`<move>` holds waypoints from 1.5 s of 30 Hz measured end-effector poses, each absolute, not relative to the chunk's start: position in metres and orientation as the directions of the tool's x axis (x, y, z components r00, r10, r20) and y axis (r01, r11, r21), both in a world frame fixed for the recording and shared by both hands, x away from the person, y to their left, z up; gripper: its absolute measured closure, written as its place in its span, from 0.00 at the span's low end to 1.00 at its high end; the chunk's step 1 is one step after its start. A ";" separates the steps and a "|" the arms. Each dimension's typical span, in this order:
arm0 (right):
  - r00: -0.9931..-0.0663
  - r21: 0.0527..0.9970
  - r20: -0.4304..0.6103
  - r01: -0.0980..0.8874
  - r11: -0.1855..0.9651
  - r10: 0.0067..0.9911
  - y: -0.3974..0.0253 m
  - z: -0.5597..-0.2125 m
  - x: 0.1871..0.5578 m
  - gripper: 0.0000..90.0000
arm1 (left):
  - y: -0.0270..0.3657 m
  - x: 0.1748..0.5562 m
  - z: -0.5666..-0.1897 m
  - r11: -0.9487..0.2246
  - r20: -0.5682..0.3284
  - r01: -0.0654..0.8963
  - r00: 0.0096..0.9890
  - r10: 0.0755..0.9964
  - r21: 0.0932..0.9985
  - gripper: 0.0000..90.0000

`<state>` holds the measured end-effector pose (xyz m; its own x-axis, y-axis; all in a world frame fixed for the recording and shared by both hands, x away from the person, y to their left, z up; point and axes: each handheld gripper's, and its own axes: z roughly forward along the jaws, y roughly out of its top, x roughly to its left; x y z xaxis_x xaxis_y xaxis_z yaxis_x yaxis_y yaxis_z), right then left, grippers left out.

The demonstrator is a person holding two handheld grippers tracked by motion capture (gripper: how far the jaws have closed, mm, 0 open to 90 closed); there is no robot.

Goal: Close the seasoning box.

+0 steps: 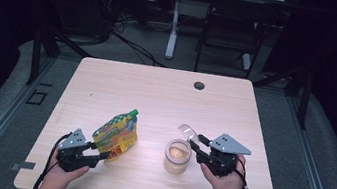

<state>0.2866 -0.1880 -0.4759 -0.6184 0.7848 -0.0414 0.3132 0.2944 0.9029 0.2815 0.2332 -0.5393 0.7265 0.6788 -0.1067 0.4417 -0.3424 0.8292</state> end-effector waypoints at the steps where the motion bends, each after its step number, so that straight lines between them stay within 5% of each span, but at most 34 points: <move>1: -0.618 0.902 -0.045 0.312 0.297 0.785 -0.187 -0.476 0.286 0.69 | 0.233 0.281 -0.539 -0.342 -0.107 0.442 0.726 0.679 0.829 0.60; 31: -0.597 0.836 -0.340 0.163 0.525 0.727 -0.157 -0.492 0.258 0.57 | 0.233 0.278 -0.538 -0.335 -0.106 0.441 0.720 0.686 0.833 0.59; 45: -0.604 0.811 -0.367 0.164 0.562 0.707 -0.152 -0.498 0.254 0.51 | 0.234 0.270 -0.539 -0.343 -0.103 0.447 0.718 0.688 0.826 0.58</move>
<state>0.2537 -0.1520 -0.4979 -0.6044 0.7069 -0.3674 0.1640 0.5617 0.8109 0.2697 0.2337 -0.5393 0.7184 0.6879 -0.1032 0.4474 -0.3434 0.8258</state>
